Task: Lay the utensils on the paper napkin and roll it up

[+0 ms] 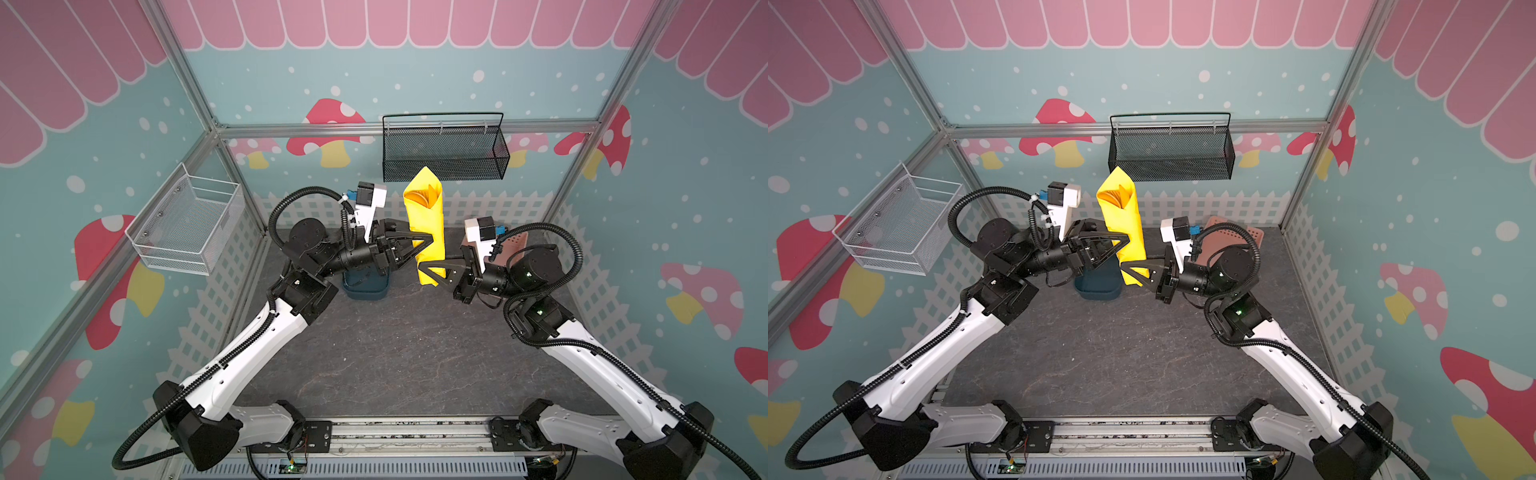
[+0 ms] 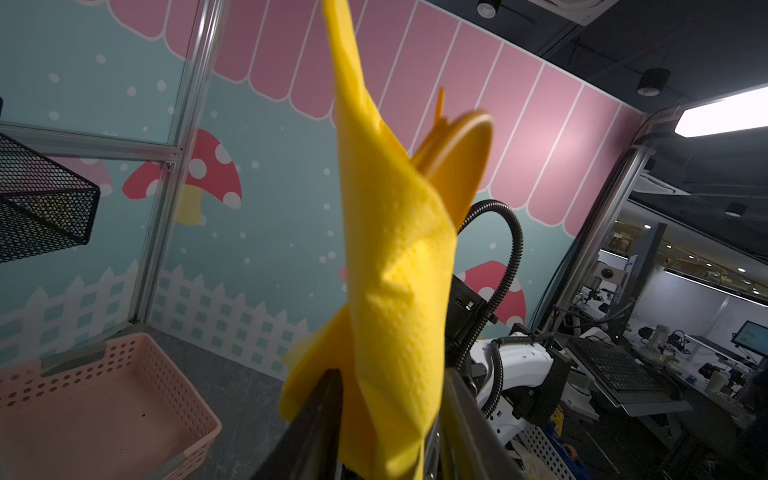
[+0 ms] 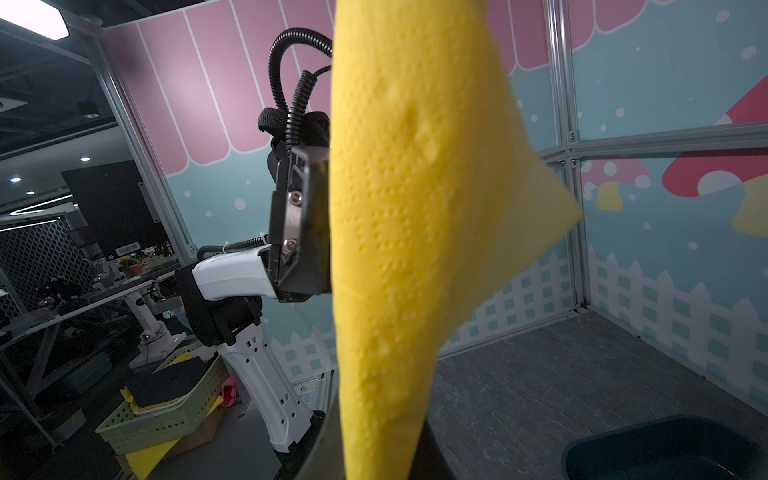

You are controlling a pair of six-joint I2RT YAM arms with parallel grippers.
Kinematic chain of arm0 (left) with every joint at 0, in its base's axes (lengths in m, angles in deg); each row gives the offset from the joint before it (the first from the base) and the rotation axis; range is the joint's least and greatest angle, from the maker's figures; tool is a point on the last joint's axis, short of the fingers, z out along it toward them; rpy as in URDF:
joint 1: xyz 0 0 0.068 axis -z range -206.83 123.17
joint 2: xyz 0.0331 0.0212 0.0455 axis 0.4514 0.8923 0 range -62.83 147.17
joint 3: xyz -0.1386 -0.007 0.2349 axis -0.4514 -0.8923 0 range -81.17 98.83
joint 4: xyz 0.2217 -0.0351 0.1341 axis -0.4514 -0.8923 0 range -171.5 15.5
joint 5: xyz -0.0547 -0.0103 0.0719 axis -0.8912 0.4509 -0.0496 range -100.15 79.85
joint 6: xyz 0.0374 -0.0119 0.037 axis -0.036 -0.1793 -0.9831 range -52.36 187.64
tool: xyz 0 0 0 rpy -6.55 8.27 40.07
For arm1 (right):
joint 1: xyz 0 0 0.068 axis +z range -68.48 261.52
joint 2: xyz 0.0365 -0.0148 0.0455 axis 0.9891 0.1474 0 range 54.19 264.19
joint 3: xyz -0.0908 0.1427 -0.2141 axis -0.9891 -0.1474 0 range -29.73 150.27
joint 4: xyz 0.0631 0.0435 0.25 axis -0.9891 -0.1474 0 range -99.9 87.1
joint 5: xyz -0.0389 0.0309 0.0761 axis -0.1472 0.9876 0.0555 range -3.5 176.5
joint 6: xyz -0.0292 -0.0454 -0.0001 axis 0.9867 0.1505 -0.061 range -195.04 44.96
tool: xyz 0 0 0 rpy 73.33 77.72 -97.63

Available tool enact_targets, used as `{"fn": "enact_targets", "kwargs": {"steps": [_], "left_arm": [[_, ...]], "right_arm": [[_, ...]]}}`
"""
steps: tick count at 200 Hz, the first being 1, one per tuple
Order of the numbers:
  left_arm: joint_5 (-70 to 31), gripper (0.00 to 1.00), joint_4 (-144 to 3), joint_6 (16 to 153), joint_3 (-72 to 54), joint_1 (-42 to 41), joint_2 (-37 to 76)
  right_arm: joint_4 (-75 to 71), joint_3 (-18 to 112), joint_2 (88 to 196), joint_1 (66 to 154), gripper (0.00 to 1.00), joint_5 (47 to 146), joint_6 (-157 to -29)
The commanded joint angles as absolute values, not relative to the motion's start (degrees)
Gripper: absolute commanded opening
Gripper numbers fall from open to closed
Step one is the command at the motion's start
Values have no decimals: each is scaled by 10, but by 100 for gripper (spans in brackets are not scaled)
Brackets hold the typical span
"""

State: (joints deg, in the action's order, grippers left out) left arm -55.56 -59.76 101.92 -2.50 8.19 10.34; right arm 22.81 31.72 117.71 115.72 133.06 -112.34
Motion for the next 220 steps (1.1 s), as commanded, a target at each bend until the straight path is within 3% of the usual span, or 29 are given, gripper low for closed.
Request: {"fn": "enact_targets", "kwargs": {"steps": [1,40,105,177,220], "left_arm": [[-533,52,-642,984,-32,79,72],[-558,67,-612,989,-55,76,68],[-653,75,-430,1069,-61,99,123],[-687,76,-293,1149,-30,118,175],[-691,67,-254,1180,-24,117,184]], "right_arm": [[241,314,1158,1161,6,1327,-1104],[266,313,1159,1160,6,1348,-1114],[333,306,1175,1161,5,1398,-1159],[345,304,1197,1166,4,1411,-1175],[339,303,1196,1166,4,1407,-1170]]}}
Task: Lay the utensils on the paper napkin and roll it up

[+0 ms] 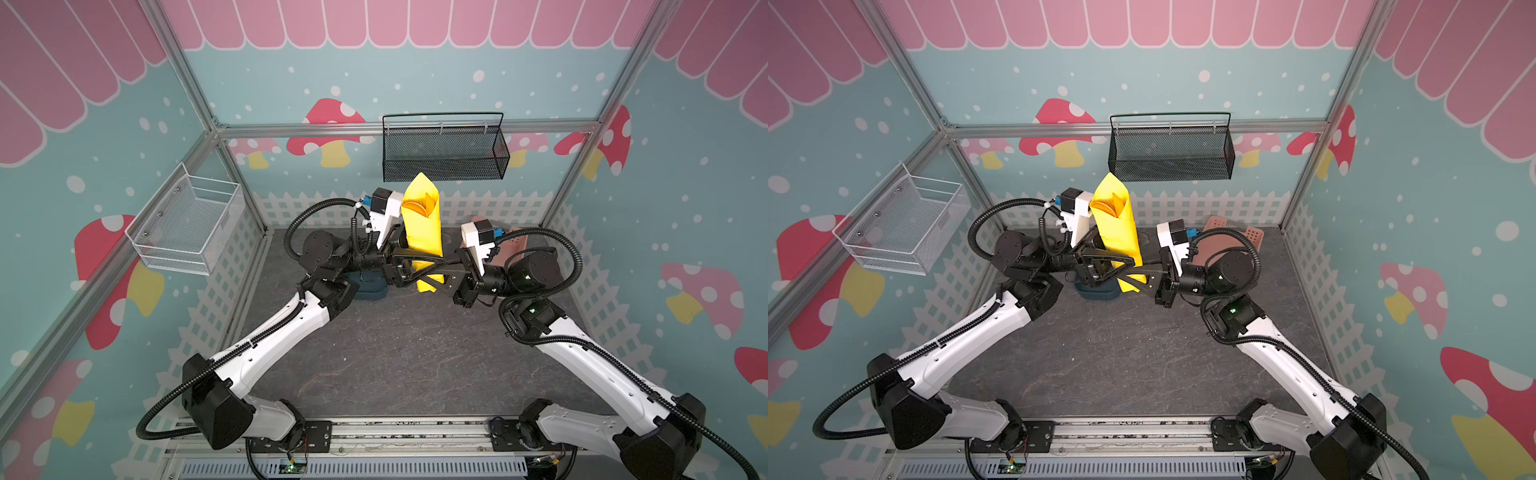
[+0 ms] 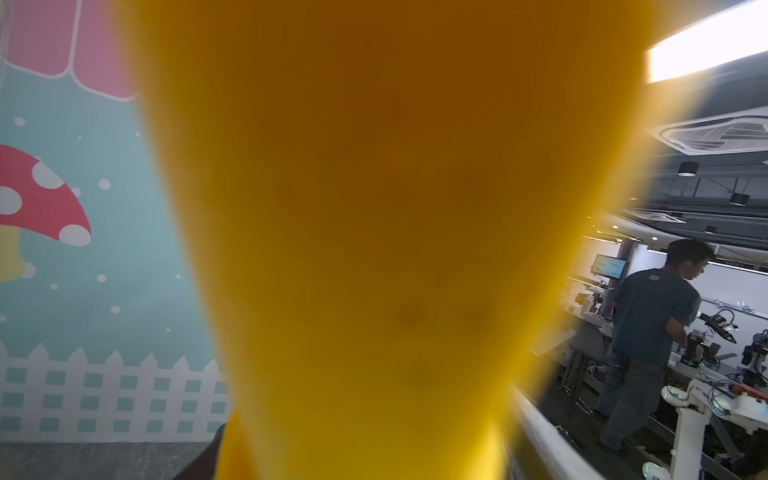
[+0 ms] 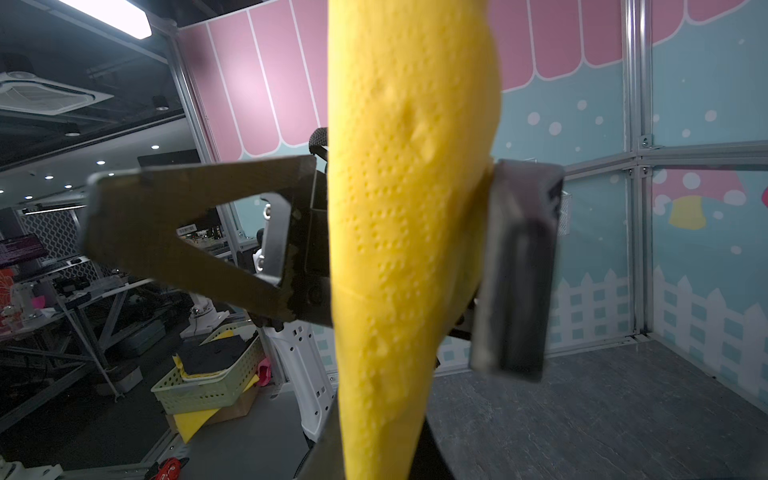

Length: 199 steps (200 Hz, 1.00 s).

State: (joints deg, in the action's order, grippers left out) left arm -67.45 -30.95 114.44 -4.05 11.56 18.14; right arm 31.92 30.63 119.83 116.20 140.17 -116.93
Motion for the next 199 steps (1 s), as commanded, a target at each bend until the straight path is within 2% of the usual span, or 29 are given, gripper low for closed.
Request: {"fn": "enact_targets", "kwargs": {"steps": [1,20,42,83,135,199], "left_arm": [[-691,67,-253,1180,-25,118,184],[-684,62,-247,1178,-32,118,177],[-680,60,-246,1169,-39,117,166],[-679,45,-242,1165,-49,117,154],[-682,32,-234,1169,-54,117,145],[-681,30,-256,1157,-56,116,130]], "right_arm": [[338,303,1196,1166,4,1406,-1170],[330,300,1191,1167,4,1397,-1161],[325,298,1185,1166,4,1389,-1155],[307,292,1170,1166,4,1361,-1141],[307,285,1159,1166,3,1348,-1140],[298,281,1150,1166,3,1330,-1134]]}}
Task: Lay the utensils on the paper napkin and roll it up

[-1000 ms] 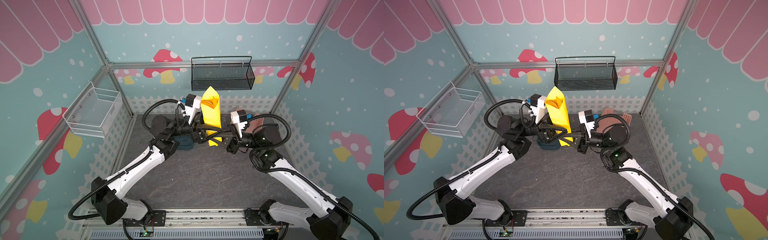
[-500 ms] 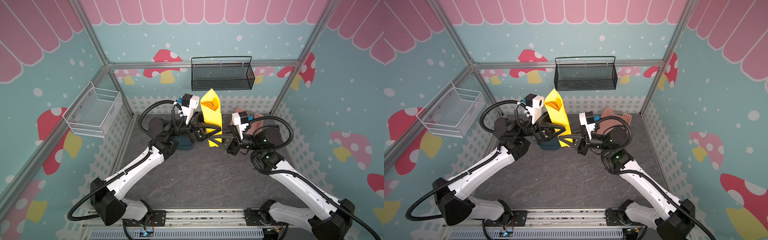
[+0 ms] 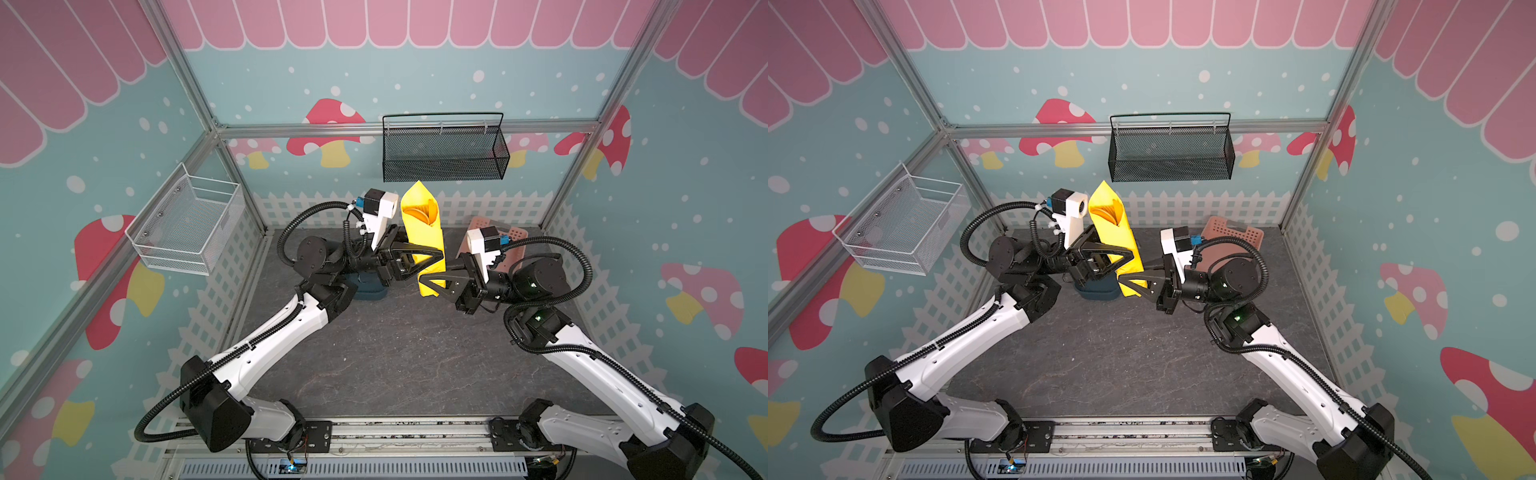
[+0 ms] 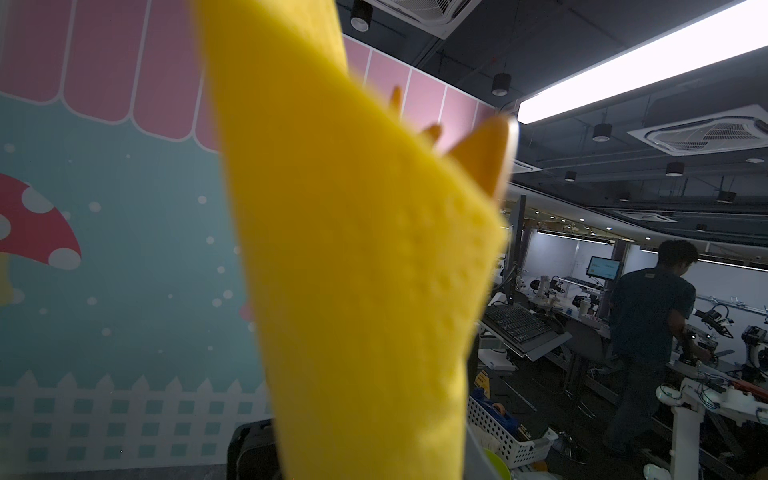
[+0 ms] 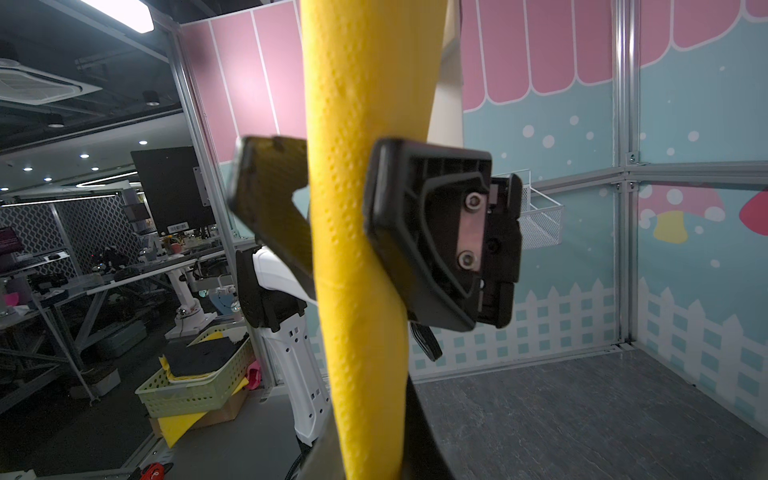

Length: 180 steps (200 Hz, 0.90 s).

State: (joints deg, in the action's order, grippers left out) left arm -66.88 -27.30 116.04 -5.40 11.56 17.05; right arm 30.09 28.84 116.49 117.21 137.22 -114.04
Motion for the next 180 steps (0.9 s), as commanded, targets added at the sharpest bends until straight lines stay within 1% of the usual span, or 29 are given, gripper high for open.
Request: {"fn": "enact_targets", "kwargs": {"steps": [1,45,91,180], "left_arm": [[-681,30,-258,1156,-56,116,129],[-667,32,-339,1100,-56,114,111],[-653,32,-385,1067,-58,112,98],[-636,32,-434,1036,-54,108,84]], "right_arm": [[298,281,1150,1166,3,1330,-1134],[290,281,1147,1166,3,1324,-1128],[280,283,1143,1166,3,1318,-1121],[275,281,1138,1166,3,1313,-1118]]}}
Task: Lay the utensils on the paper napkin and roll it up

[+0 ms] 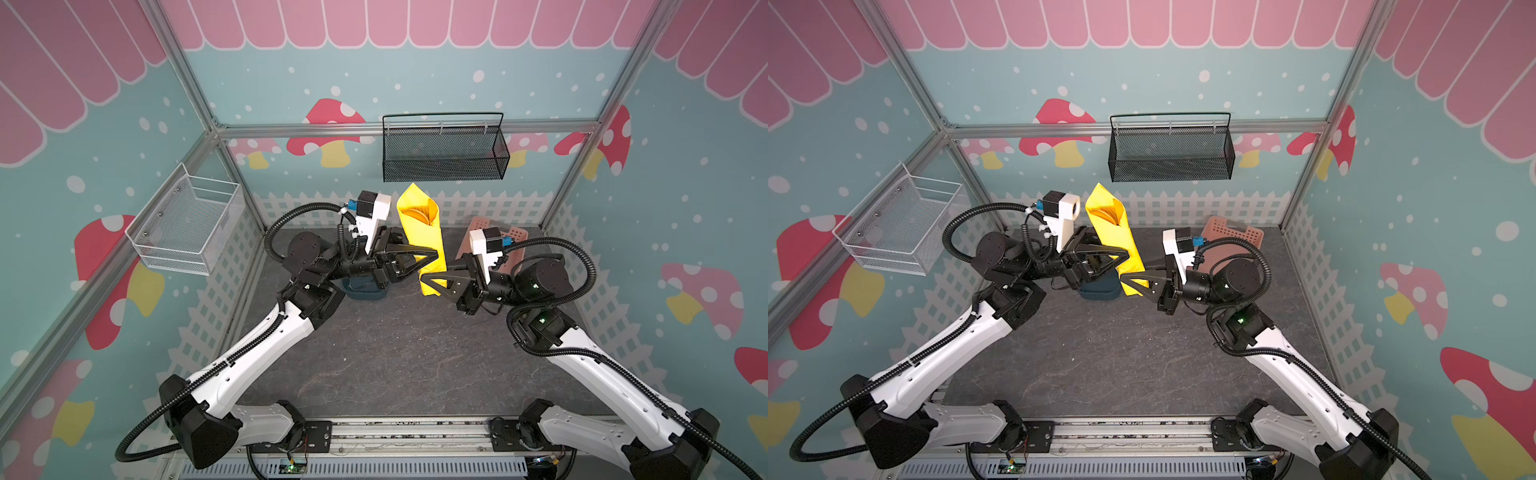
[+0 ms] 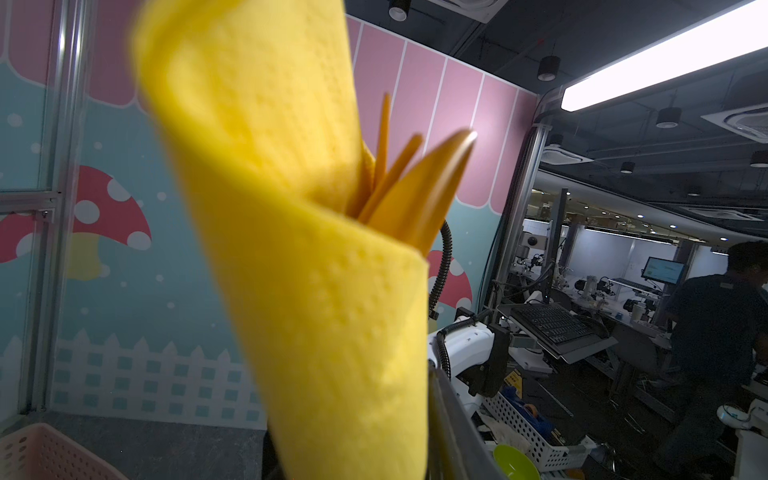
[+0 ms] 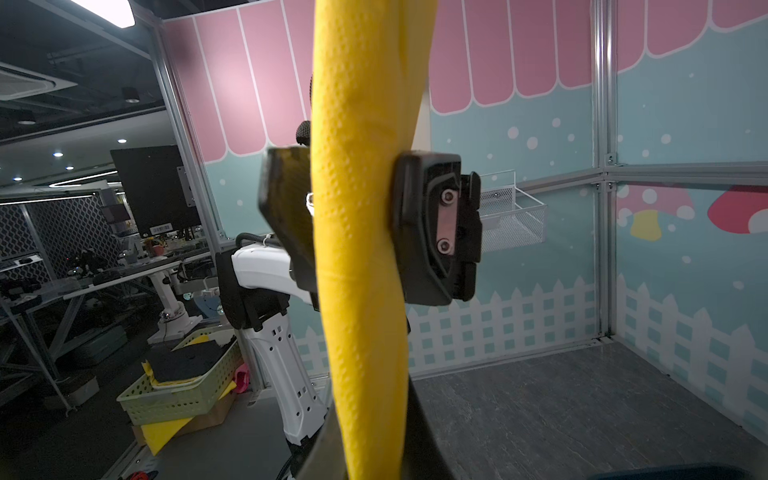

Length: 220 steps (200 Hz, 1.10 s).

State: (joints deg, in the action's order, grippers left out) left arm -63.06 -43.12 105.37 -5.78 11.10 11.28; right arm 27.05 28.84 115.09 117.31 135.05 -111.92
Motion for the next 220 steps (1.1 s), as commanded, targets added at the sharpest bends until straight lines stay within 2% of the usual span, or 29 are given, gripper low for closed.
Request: {"fn": "enact_targets", "kwargs": {"steps": [1,220], "left_arm": [[-636,32,-435,1035,-54,108,83],[-611,28,-534,969,-39,104,59]], "right_arm": [[275,281,1138,1167,3,1313,-1117],[271,286,1134,1166,2,1304,-1111]]}}
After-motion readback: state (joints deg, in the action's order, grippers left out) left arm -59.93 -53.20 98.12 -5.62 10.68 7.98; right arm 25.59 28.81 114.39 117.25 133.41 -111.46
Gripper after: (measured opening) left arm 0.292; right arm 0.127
